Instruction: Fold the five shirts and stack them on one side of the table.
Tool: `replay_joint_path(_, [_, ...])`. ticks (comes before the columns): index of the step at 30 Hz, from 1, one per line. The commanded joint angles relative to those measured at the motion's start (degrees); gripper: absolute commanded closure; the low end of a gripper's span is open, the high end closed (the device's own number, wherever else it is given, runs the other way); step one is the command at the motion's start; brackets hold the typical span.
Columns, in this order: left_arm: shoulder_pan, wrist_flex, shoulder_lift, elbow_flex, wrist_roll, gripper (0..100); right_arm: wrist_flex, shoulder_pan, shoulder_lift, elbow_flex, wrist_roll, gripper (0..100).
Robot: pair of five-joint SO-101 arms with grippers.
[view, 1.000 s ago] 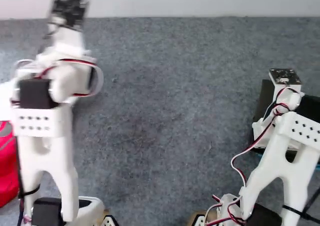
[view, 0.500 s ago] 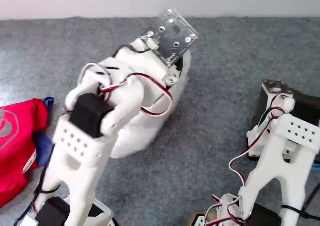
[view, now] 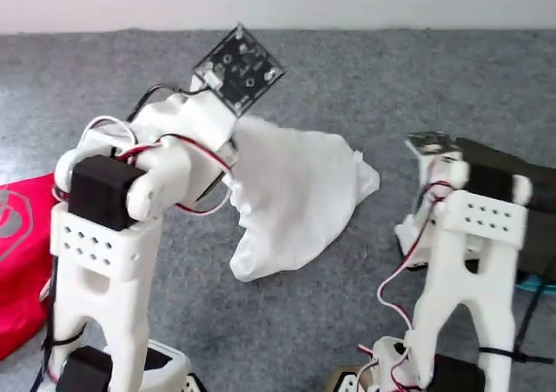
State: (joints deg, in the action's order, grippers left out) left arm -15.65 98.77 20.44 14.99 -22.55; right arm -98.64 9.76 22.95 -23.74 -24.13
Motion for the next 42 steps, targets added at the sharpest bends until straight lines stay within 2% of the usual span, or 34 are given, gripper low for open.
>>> replay_joint_path(1, [6.51, 1.32, 3.25, -6.55, -3.16, 99, 6.29, -4.88, 1.19, 0.18, 0.62, 99.0])
replay_joint_path(6, [13.8, 0.97, 5.98, -21.76, -10.2, 99, 19.21, -7.25, -0.66, 0.09, 0.44, 99.0])
replay_joint_path(10, [19.43, -4.75, 7.56, -31.78, -11.16, 99, 26.33, -8.13, -7.6, 0.62, 0.18, 99.0])
replay_joint_path(13, [22.95, -9.23, 8.7, -36.44, -11.08, 98, 26.86, -9.19, -14.37, 5.1, 0.18, 98.8])
replay_joint_path(15, [24.7, -11.08, 9.32, -38.64, -11.08, 95, 25.27, -9.98, -19.21, 10.2, 0.18, 95.6])
replay_joint_path(19, [26.9, -12.57, 10.73, -41.1, -10.9, 87, 17.71, -10.68, -29.05, 24.0, 0.18, 78.6])
replay_joint_path(22, [26.81, -12.22, 12.92, -41.36, -10.9, 87, 11.03, -10.59, -36.53, 37.01, -0.35, 71.7])
replay_joint_path(27, [26.64, -12.13, 17.32, -41.45, -10.81, 87, -0.92, -11.47, -50.24, 58.2, -11.69, 74.9])
replay_joint_path(30, [26.64, -12.13, 18.99, -41.54, -10.73, 87, -4.44, -12.62, -56.75, 67.52, -14.15, 77.1])
replay_joint_path(37, [26.81, -12.48, 21.54, -45.23, -10.73, 87, -4.26, -18.86, -60.35, 69.71, -14.42, 77.3])
replay_joint_path(42, [26.9, -12.48, 24.0, -48.31, -10.73, 87, -3.82, -20.09, -65.36, 69.89, -16.79, 77.4])
